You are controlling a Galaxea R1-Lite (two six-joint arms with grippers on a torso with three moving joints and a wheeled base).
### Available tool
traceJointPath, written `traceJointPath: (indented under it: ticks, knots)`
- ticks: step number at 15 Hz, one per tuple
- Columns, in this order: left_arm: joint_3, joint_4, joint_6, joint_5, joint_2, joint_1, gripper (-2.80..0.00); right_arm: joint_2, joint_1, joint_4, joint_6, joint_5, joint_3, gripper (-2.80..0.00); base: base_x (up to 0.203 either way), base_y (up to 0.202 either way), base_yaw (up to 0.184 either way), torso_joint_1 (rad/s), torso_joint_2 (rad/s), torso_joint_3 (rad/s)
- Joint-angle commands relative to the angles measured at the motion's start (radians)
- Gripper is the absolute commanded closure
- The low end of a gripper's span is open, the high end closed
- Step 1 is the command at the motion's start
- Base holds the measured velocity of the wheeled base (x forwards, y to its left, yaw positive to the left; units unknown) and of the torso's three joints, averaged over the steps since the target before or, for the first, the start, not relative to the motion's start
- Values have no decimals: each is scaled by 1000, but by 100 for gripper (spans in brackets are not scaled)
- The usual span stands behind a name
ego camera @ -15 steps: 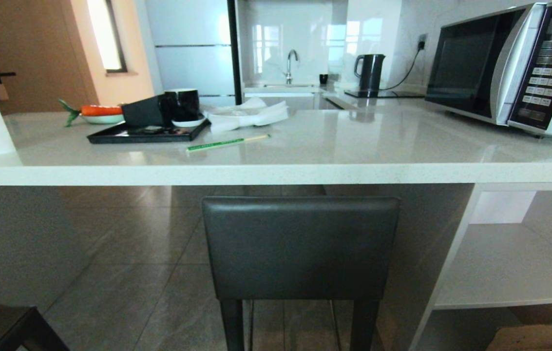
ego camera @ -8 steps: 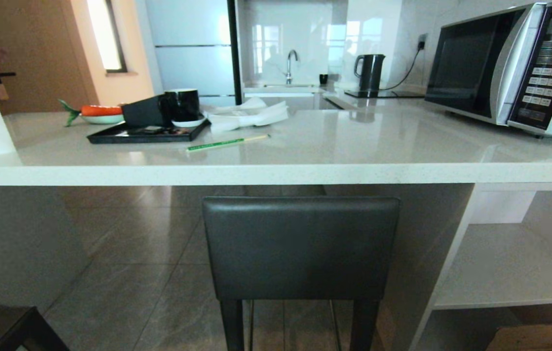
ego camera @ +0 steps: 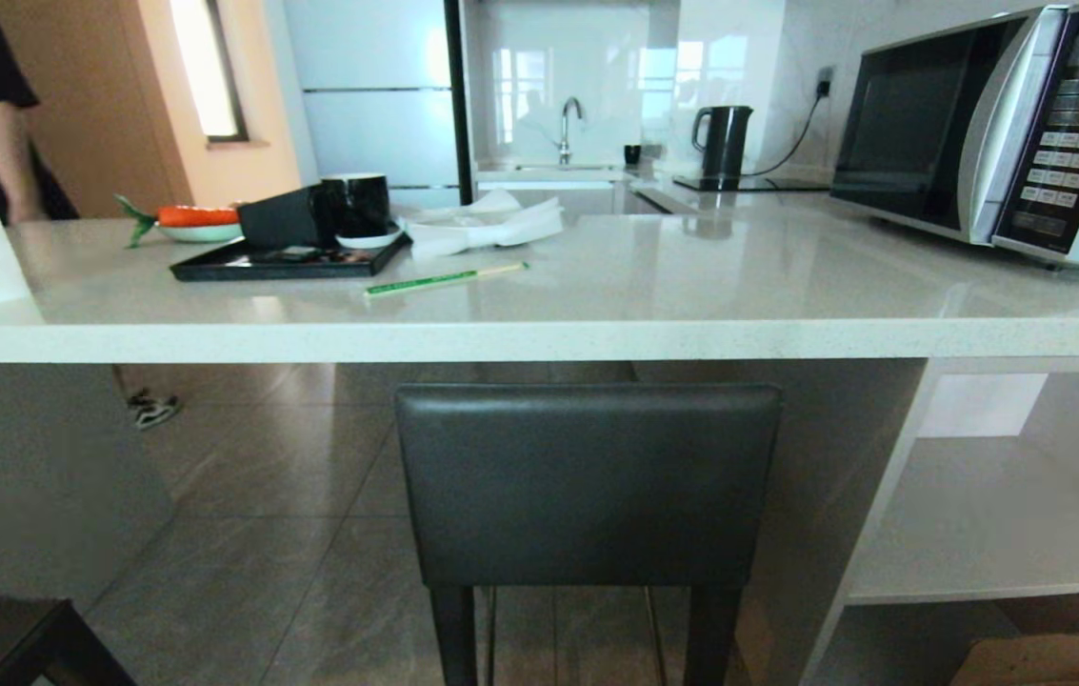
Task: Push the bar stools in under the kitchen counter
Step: Pull the gray chair out from under the dining table
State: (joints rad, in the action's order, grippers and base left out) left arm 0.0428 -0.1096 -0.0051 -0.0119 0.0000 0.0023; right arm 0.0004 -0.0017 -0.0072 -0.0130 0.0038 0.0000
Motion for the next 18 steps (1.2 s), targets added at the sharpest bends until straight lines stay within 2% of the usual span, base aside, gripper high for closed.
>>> traceJointPath:
  ticks: [1,9,13,15,16,18]
  knots:
    - [0,-1,-1,0,2,-1,-280,0,0,0,-1,1,9,-280,0,0,0,0,0,0]
    - [0,-1,-7,-2,2,2,-280,0,0,0,-5,2,10,-280,0,0,0,0,0,0]
    - [3,-12,25,0,0,1,-280,0,0,8,-14,4,6,-280,0,0,0,0,0,0]
    - [5,-10,19,0,0,1,-280,-2,1,5,-38,22,8,-280,0,0,0,0,0,0]
    - [25,-10,21,10,0,1,-280,-2,0,2,-79,37,5,-280,0,0,0,0,0,0]
    - [141,-9,16,94,60,1,-280,34,1,4,-44,84,-81,-280,0,0,0,0,0,0]
